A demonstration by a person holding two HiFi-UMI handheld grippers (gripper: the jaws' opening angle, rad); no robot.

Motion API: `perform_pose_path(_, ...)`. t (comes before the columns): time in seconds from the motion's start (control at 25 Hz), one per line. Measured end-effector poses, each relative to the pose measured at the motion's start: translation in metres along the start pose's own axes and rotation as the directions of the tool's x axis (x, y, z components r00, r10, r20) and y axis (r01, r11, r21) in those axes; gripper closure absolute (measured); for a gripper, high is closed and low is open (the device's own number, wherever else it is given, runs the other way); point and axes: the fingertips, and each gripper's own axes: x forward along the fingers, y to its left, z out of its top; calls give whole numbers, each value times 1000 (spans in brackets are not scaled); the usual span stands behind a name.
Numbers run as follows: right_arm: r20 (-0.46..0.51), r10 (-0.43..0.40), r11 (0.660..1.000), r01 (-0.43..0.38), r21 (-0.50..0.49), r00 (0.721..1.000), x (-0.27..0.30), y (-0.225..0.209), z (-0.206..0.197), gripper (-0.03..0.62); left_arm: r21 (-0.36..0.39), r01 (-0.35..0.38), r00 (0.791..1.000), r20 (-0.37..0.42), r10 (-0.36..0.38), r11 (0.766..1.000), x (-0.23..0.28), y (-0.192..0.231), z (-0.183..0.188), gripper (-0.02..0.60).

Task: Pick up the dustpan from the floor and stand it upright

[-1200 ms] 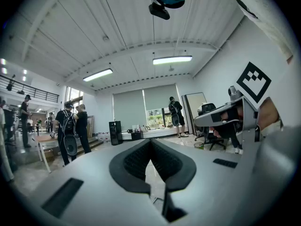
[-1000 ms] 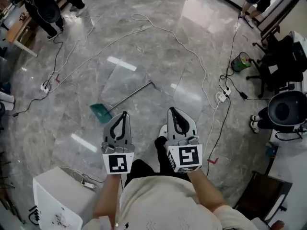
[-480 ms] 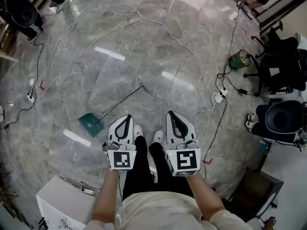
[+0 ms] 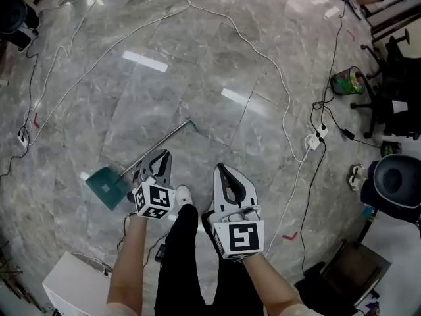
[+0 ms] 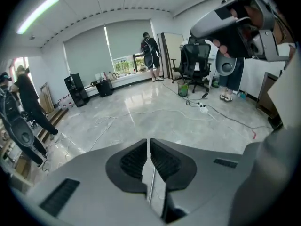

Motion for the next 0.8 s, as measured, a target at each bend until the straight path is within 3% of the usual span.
perform_pose_path(0.16,66,-18,1000,19,-5,998,64,-34,-71,577,46,13,999,-45,-11,999,102,-22,-59,557)
perform_pose_path(0.24,97,-27,999,29,-15,995,97,-48,-110,577,66,32,998,-64,-28,997,150,-32,-87,492)
perform_pose_path(0.36,90,-38,999,40,-17,995,143,-65,-175,577,93,96,990,-114,-85,991,219,-48,-137,482)
perform_pose_path(0.44,65,-38,999,40,-27,997,171,-74,-217,577,94,188,966,-196,-167,978,264,-59,-180,482)
perform_pose_path(0.56,139,-40,999,43,-15,989,214,-81,-254,577,88,277,919,-314,-238,957,327,-59,-239,479)
perform_pose_path(0.72,171,-46,998,53,-37,984,257,-89,-305,577,140,263,915,-349,-201,955,394,-48,-285,479)
perform_pose_path(0.8,175,-55,998,62,-33,983,272,-92,-327,577,156,275,901,-386,-198,949,421,-49,-309,479)
